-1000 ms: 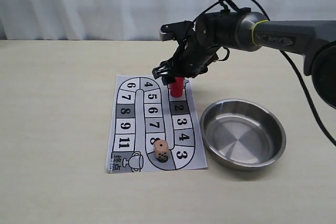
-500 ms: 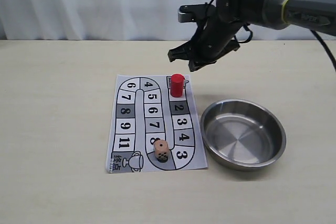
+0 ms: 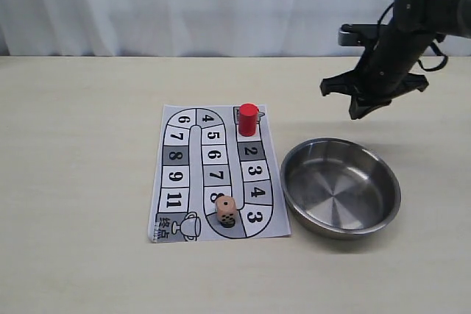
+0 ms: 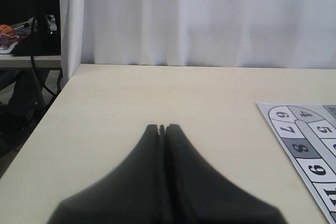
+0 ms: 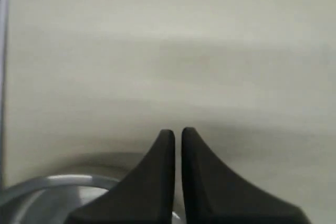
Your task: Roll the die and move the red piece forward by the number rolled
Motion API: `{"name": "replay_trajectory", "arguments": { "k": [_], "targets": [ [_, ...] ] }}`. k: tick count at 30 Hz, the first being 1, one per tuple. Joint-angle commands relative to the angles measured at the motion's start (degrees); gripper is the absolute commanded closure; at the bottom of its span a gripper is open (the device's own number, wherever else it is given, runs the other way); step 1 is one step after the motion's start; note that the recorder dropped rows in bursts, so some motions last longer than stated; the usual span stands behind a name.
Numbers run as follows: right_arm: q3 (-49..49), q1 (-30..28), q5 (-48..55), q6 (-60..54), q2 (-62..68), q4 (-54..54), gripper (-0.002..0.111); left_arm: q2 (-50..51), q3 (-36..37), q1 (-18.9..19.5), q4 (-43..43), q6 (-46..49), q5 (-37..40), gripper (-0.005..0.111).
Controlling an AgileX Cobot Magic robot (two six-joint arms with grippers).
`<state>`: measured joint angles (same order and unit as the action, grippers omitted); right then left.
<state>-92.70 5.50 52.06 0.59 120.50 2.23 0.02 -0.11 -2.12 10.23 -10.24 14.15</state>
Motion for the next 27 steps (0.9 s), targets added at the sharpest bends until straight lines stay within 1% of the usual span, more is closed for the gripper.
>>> {"name": "replay_trajectory", "arguments": {
  "k": [1,8,13,20,27],
  "targets": [
    [4.91,-2.13,-3.03,-2.19,-4.15,-0.55,0.104,-0.02,0.11,-0.54,-0.21,-0.16,-0.74,0.107],
    [9.99,-2.13,-3.03,-4.3,-11.36,-2.23,0.104,-0.02,0.11,-0.54,-0.21,-0.16,-0.74,0.107],
    [15.37,-2.13,-5.11,-4.3,-19.52,-2.23,0.104,-0.02,0.11,-0.54,-0.21,-0.16,-0.74,0.107],
    [22.92,-2.13,-5.83,-4.39,-36.45,-2.23,0.104,-0.02,0.11,-0.54,-0.21,-0.16,-0.74,0.107],
    [31.62,-2.13,-5.58,-4.39,-57.91,-2.23,0.104,-0.02,0.11,-0.54,-0.21,-0.16,-0.74,0.107]
  ]
}}
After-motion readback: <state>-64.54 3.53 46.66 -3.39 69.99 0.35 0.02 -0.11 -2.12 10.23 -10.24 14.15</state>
